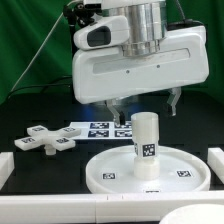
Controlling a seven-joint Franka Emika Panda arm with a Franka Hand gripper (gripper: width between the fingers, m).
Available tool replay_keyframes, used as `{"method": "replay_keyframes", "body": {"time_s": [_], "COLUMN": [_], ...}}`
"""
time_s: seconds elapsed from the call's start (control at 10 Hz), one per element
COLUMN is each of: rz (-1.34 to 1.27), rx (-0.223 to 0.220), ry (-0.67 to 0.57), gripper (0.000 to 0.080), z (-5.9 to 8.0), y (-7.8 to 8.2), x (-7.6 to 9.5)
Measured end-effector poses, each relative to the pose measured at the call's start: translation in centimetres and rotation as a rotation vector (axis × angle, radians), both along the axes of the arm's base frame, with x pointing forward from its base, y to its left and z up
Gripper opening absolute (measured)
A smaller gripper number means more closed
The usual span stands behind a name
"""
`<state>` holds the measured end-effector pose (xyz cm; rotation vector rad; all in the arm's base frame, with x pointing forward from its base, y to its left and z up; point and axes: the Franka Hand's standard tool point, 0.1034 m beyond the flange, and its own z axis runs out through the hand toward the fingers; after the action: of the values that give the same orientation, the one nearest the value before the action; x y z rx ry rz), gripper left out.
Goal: Assemble round table
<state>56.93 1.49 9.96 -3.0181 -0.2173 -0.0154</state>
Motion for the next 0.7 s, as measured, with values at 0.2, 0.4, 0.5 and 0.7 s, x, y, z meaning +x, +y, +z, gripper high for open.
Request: {"method": "replay_keyframes", "body": {"time_s": [0.2,0.4,0.5,0.7], "rz": [0.0,0.007,0.007,-0.014], "rx": [-0.002,-0.003,-0.003,-0.002], "ry": [-0.007,-0.011,-0.011,-0.009], "gripper": [0.0649,0.0404,0.0404,0.0404], "z": [-0.43,-0.65,-0.65,-0.65], "y": [-0.11,-0.09,-0.09,-0.08], "x": [0.01,0.07,0.07,0.07]}}
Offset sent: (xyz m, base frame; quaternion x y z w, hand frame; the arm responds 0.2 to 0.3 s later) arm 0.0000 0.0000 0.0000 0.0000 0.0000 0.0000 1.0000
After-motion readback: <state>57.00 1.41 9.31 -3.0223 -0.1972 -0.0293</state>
